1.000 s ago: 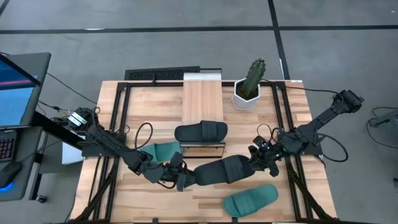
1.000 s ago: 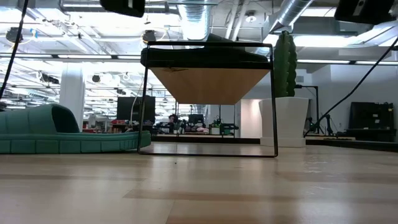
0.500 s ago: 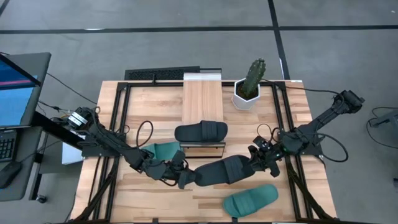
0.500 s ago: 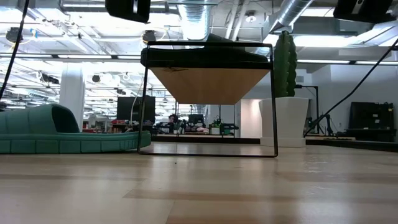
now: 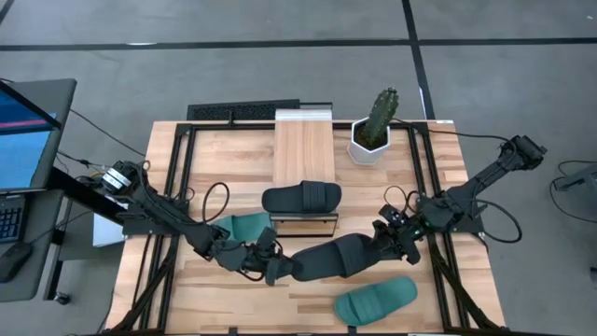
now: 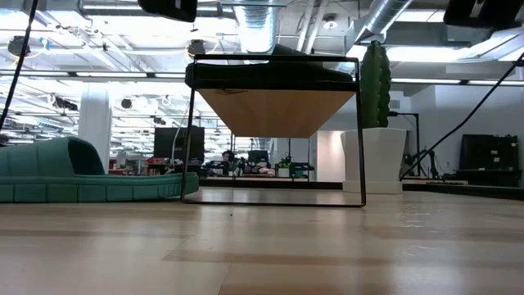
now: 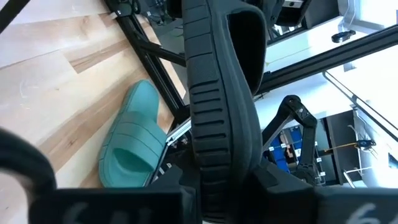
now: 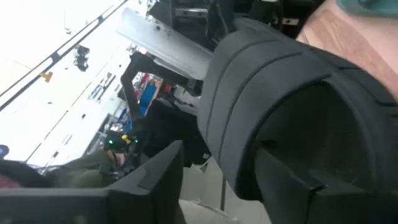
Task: Pick and place slides into the shelf
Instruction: Put the black slipper on the shelf
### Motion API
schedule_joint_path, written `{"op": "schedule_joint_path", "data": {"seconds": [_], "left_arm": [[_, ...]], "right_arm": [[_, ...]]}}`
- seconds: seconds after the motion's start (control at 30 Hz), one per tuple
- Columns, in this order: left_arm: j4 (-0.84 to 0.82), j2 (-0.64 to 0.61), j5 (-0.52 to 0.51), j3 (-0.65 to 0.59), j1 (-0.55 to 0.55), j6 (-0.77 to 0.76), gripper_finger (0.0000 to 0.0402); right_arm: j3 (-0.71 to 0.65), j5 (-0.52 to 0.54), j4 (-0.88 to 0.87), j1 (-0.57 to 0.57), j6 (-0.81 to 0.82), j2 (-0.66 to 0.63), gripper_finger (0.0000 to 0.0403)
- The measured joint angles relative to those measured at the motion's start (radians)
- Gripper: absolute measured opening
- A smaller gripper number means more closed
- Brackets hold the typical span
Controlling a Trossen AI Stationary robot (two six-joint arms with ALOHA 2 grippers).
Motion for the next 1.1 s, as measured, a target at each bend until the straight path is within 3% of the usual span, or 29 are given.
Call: {"op": "schedule_joint_path", "data": {"seconds": [0.23,0.67,0.87,1.1], "left_arm": [[-0.056,-0.074,-0.044,0.0,-0.031,0.02,0.0038],[-0.366,-0.317,-0.201,0.002,-0.072,0.078,0.0038],[-0.513,-0.443,-0.19,0.002,-0.037,0.099,0.0038],[-0.733,-0.616,-0.063,0.002,0.033,0.027,0.0038]], "right_arm": [[0.001,-0.025,-0.018,0.0,0.005,-0.036,0.0218],[0.001,-0.023,-0.029,0.008,-0.039,-0.17,0.0209],[0.001,0.001,-0.03,0.008,-0.084,-0.19,0.02],[0.0,0.013,-0.112,0.008,-0.089,-0.192,0.0181]]}}
